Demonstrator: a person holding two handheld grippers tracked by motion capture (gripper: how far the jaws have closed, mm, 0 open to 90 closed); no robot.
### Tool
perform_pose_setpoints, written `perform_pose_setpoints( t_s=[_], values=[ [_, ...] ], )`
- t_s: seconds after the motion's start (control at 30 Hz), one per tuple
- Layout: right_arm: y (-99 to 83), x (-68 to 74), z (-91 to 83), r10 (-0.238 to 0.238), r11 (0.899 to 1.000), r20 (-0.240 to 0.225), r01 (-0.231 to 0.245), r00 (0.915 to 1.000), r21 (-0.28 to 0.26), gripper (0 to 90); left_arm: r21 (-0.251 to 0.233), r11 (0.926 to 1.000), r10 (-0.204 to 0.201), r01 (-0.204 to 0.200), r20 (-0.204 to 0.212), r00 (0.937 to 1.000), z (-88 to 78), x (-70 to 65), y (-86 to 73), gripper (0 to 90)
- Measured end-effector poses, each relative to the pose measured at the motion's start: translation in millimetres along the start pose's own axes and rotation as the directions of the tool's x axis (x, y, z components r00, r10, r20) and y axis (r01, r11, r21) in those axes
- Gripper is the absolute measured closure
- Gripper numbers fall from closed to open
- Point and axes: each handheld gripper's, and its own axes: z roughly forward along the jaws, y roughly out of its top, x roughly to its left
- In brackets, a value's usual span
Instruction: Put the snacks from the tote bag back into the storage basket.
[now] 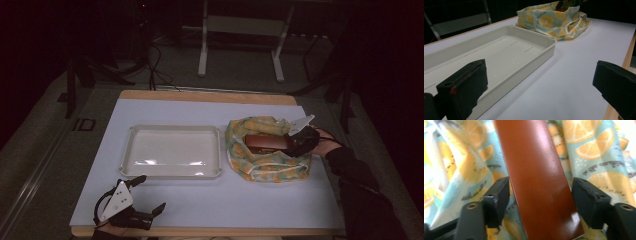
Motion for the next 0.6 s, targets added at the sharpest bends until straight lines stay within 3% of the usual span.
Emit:
perform_pose_setpoints(
  t_s=[0.27, 0.47, 0.6],
  values=[
    [-2.0, -0.1, -1.8, -0.03, 1.0, -0.022, 0.03, 0.9993, -0.003, 41.5, 0.001, 1.0, -0.001, 0.001, 0.002, 1.0, 0.3, 0.2, -0.2, 0.0],
    [-2.8, 0.7, -5.7, -0.027, 1.0, -0.051, 0.026, 0.9984, -0.016, 42.3, 0.006, 1.0, 0.0, 0.0, 0.007, 1.0, 0.8, -0.4, -0.3, 0.0],
    [-2.9, 0.9, -9.3, -0.027, 0.999, -0.046, 0.026, 0.9986, -0.022, 42.6, 0.006, 1.0, -0.001, 0.001, 0.008, 1.0, 0.8, -0.5, -0.3, 0.0]
  ],
)
